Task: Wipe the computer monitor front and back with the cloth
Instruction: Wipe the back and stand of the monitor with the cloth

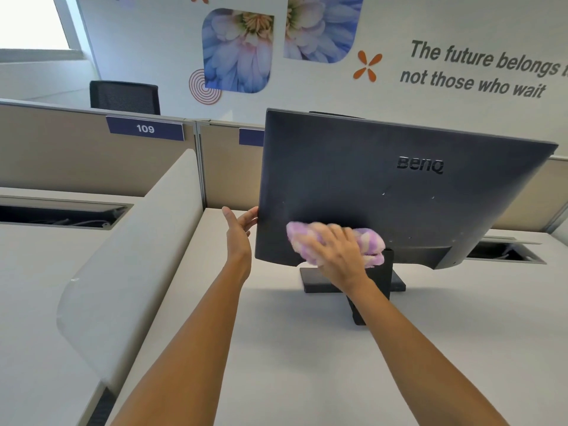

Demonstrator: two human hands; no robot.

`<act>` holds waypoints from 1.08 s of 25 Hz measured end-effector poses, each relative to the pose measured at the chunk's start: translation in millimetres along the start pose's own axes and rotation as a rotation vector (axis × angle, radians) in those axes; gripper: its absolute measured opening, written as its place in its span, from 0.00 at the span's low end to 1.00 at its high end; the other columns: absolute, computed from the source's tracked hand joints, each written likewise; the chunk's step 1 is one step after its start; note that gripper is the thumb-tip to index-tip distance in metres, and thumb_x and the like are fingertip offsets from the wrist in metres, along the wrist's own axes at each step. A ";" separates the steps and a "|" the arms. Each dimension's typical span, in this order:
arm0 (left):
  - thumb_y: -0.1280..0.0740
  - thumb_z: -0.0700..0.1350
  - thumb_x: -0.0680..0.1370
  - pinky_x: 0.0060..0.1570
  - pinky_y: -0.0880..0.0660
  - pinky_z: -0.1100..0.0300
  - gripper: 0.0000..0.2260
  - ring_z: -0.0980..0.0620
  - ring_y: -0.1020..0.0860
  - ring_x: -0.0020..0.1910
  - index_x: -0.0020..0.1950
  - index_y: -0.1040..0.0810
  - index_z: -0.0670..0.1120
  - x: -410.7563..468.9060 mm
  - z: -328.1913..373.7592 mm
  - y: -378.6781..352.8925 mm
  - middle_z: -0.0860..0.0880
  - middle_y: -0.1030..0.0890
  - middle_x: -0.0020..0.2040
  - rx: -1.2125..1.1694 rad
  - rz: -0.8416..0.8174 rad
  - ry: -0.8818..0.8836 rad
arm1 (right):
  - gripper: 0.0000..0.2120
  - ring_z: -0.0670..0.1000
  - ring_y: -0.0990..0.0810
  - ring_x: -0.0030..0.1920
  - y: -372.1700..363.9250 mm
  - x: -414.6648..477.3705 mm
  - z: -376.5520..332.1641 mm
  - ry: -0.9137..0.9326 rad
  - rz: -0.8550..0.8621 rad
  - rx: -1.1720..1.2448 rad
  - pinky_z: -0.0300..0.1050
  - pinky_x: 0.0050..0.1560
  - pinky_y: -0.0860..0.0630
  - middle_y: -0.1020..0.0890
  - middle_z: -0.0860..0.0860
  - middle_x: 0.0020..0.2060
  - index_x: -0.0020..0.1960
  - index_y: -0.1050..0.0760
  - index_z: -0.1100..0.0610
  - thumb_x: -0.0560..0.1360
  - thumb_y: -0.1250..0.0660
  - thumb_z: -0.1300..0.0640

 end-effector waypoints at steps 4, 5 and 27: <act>0.62 0.60 0.80 0.72 0.45 0.50 0.31 0.49 0.33 0.69 0.67 0.27 0.49 -6.5 -0.7 -4.0 0.50 0.26 0.67 0.042 0.005 -0.018 | 0.30 0.55 0.28 0.49 31.3 27.4 37.2 -0.373 0.249 0.020 0.50 0.44 0.29 0.29 0.50 0.57 0.60 0.31 0.48 0.61 0.32 0.66; 0.61 0.60 0.80 0.72 0.45 0.51 0.30 0.50 0.33 0.70 0.68 0.28 0.49 -9.1 -0.9 -5.5 0.50 0.27 0.68 0.056 0.004 -0.019 | 0.30 0.55 0.28 0.50 33.8 29.9 39.1 -0.401 0.262 0.011 0.50 0.44 0.29 0.29 0.50 0.57 0.60 0.32 0.48 0.61 0.31 0.65; 0.51 0.59 0.79 0.72 0.52 0.53 0.27 0.51 0.49 0.76 0.76 0.46 0.52 -59.2 45.1 -108.4 0.53 0.49 0.78 0.785 0.122 -0.662 | 0.35 0.60 0.25 0.53 92.2 5.0 150.7 -0.532 0.177 -0.132 0.55 0.45 0.23 0.23 0.56 0.57 0.60 0.29 0.49 0.57 0.21 0.60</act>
Point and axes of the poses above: each hand's wrist, its own x-axis towards the middle knuckle, its own y-axis out of the back of the hand, z = x × y, the point moved 5 cm from there along x, towards the middle knuckle
